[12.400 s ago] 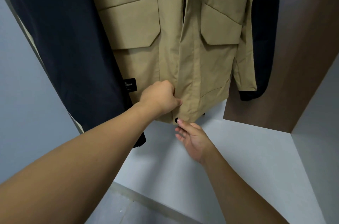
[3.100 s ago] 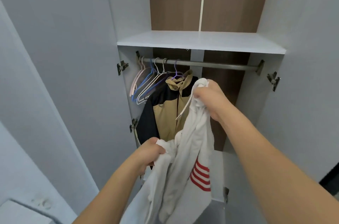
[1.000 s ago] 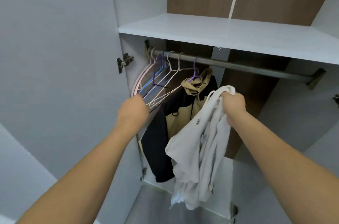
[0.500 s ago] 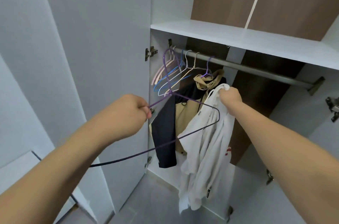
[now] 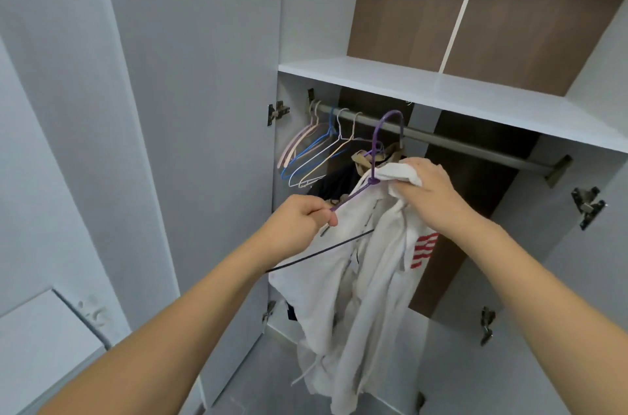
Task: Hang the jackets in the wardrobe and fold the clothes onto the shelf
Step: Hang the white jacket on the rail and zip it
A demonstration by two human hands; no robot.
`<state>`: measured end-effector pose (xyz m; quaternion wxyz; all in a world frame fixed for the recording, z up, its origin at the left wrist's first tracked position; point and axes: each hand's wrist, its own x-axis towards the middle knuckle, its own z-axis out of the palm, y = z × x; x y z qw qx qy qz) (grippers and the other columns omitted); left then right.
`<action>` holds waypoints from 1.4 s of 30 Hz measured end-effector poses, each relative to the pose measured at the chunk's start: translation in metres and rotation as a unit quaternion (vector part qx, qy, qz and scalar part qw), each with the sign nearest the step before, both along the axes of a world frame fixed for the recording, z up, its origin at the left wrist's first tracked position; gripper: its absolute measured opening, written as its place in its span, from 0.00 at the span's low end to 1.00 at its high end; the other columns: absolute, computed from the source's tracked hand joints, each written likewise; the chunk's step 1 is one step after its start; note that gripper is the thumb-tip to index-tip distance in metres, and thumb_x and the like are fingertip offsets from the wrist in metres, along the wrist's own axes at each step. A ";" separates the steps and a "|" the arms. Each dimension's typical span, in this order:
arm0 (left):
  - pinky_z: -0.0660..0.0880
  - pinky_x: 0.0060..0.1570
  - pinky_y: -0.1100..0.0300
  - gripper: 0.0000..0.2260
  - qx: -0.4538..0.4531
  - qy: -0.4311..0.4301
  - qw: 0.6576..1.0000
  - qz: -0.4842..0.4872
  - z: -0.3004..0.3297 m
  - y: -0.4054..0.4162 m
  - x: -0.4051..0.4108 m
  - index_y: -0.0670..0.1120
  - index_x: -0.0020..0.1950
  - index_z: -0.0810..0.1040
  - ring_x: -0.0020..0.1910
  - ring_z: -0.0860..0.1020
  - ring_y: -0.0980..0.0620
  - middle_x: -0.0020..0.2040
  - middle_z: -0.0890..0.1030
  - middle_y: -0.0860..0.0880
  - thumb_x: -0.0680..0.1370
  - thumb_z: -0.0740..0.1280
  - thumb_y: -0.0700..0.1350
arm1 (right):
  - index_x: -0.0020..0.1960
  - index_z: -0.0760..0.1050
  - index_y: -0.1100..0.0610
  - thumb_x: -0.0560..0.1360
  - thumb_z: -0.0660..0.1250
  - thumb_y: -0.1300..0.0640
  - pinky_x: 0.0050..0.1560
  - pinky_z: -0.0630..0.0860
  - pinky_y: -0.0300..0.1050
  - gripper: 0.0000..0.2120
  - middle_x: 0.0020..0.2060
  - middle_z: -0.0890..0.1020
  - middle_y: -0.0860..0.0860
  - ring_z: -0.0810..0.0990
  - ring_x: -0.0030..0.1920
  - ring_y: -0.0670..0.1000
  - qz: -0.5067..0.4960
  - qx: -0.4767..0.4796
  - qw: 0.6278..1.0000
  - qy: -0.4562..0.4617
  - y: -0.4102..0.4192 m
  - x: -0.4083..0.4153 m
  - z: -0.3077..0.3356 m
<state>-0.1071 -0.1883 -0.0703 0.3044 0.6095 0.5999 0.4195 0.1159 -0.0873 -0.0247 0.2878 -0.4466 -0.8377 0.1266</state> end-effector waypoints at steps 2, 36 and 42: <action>0.64 0.26 0.66 0.16 0.033 -0.014 0.999 -0.022 0.001 0.001 -0.002 0.56 0.36 0.82 0.24 0.65 0.58 0.24 0.71 0.58 0.80 0.62 0.44 | 0.55 0.67 0.44 0.80 0.59 0.45 0.57 0.71 0.50 0.05 0.48 0.75 0.44 0.74 0.52 0.47 0.007 -0.005 0.999 -0.034 0.000 0.006 -0.004; 0.74 0.40 0.58 0.28 -0.328 -0.330 0.884 -0.034 -0.140 0.036 0.079 0.57 0.67 0.71 0.52 0.77 0.51 0.55 0.82 0.53 0.69 0.76 0.54 | 0.56 0.72 0.54 0.81 0.57 0.43 0.43 0.65 0.46 0.15 0.46 0.76 0.49 0.72 0.45 0.52 -0.195 0.158 0.961 0.120 -0.032 0.014 0.072; 0.64 0.72 0.51 0.51 -0.415 -0.188 0.889 -0.039 -0.160 0.043 0.070 0.44 0.71 0.73 0.73 0.66 0.44 0.72 0.72 0.49 0.54 0.81 0.66 | 0.43 0.69 0.49 0.81 0.60 0.48 0.37 0.65 0.39 0.09 0.37 0.72 0.42 0.72 0.40 0.46 -0.113 0.139 0.963 0.203 -0.046 0.028 0.078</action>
